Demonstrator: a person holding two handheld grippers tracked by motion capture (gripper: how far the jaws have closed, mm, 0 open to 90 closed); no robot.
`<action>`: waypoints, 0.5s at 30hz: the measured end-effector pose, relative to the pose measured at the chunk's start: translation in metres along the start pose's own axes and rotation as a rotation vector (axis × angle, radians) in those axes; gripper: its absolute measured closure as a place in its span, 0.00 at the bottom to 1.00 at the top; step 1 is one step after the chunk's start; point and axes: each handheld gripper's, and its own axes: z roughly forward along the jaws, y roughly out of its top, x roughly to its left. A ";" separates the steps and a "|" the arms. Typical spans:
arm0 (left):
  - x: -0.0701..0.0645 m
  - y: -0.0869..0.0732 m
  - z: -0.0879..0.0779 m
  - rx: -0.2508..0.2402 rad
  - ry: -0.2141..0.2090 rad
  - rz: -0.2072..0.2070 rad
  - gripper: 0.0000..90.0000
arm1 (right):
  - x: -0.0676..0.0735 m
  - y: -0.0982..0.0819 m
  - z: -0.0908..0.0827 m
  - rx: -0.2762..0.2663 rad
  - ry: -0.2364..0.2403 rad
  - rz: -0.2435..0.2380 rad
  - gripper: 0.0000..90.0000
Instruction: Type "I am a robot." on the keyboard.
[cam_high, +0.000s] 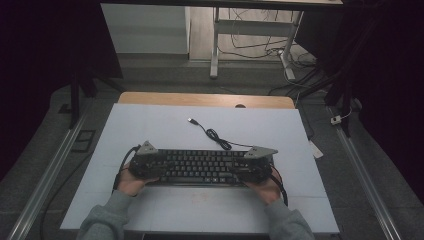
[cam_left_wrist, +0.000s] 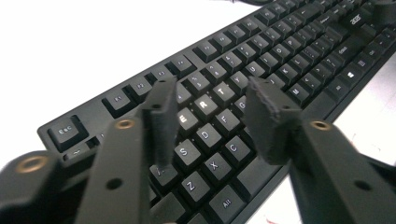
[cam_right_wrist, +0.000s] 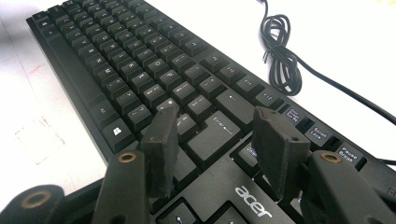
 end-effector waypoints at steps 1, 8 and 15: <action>0.000 0.000 0.002 0.005 0.006 -0.002 0.69 | 0.000 0.000 0.000 0.000 0.000 0.000 0.57; -0.003 0.003 0.012 0.019 0.010 0.002 0.95 | 0.000 0.000 0.000 -0.001 0.002 -0.001 0.57; -0.004 0.005 0.025 0.042 0.006 -0.003 0.99 | 0.000 0.000 0.000 -0.005 0.002 -0.001 0.57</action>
